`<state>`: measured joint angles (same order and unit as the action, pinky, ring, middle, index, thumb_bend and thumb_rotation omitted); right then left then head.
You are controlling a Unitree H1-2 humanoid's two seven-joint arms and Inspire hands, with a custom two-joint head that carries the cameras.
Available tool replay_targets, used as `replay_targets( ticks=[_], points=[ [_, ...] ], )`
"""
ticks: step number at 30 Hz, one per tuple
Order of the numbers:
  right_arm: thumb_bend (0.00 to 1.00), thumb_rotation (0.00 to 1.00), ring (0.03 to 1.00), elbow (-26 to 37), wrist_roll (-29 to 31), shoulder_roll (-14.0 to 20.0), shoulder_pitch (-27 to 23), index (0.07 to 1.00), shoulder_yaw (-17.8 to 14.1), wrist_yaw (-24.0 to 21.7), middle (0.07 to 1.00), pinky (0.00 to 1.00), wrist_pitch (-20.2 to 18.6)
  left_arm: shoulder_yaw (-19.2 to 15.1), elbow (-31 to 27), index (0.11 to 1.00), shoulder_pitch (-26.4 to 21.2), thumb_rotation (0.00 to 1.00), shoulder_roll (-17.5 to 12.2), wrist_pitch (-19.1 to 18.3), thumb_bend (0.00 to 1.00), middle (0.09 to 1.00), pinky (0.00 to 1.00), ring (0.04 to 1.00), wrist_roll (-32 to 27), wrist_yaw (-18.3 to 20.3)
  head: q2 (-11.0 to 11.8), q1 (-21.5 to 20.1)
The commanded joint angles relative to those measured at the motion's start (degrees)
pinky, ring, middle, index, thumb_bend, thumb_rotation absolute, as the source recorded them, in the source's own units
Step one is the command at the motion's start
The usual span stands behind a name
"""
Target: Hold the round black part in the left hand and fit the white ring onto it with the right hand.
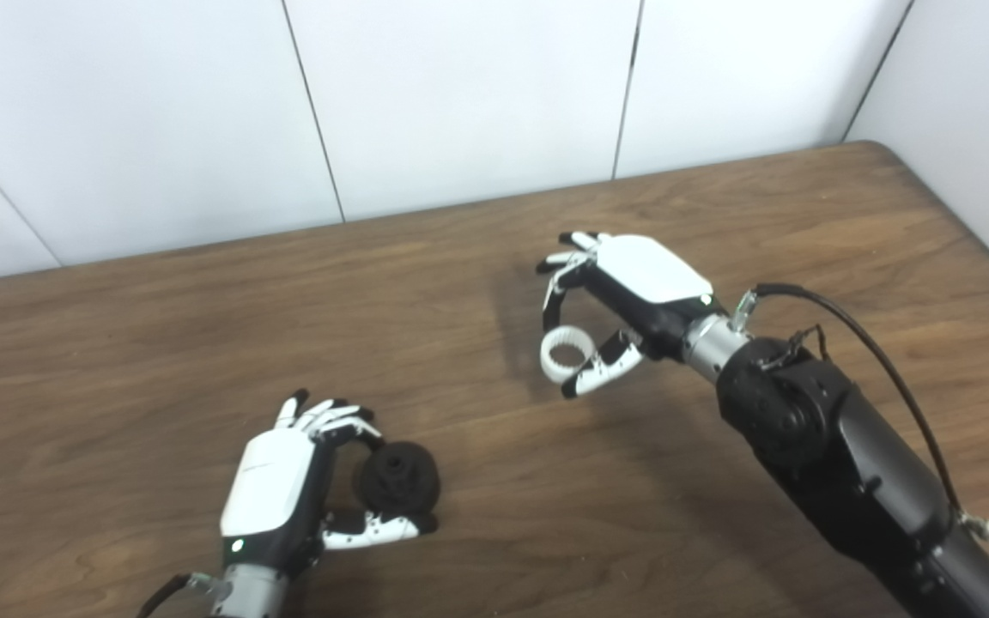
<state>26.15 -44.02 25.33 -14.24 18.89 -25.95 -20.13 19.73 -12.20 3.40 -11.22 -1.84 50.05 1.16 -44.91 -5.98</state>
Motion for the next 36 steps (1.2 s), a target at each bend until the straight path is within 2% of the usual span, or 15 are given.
replay_targets(
  ticks=[1, 8, 15, 24, 36],
  points=[
    [0.52, 0.14, 0.983, 3.15, -0.14, -0.48, -1.25, 0.487, -0.07, -0.86, 0.855, 1.00, 1.30, 1.74, 0.18, 0.483, 0.82, 0.06, 0.66, -0.83, 0.52, 0.766, 1.00, 0.868, 1.42, 1.81, -0.20, 0.98],
    [0.52, 0.14, 0.984, 5.26, -0.34, -2.81, 0.19, 0.486, 1.87, -2.06, 0.851, 1.00, 4.94, 3.78, 0.29, 0.483, 0.80, 0.06, 2.39, -2.39, 0.52, 0.768, 1.00, 0.879, 4.15, 1.05, -0.42, 3.14],
    [0.52, 0.14, 1.000, 6.66, 0.58, -4.42, 0.58, 0.487, 1.52, -4.52, 0.869, 1.00, 5.17, 5.48, 0.86, 0.483, 0.32, 0.06, 4.33, -3.58, 0.52, 0.767, 1.00, 0.880, 6.65, 0.49, -0.90, 5.59],
    [0.52, 0.14, 0.997, 6.16, 1.12, -5.71, -0.15, 0.487, 2.03, -5.07, 0.865, 1.00, 7.00, 7.48, 2.76, 0.483, -0.47, 0.06, 6.05, -4.44, 0.53, 0.762, 1.00, 0.881, 8.77, -1.12, -1.60, 7.14],
    [0.51, 0.14, 0.999, 4.90, 1.29, -7.73, -1.77, 0.487, 2.20, -5.54, 0.862, 1.00, 7.49, 8.57, 3.98, 0.484, -1.33, 0.06, 6.36, -4.94, 0.53, 0.757, 1.00, 0.878, 9.42, -2.30, -1.94, 7.49]
  ],
)
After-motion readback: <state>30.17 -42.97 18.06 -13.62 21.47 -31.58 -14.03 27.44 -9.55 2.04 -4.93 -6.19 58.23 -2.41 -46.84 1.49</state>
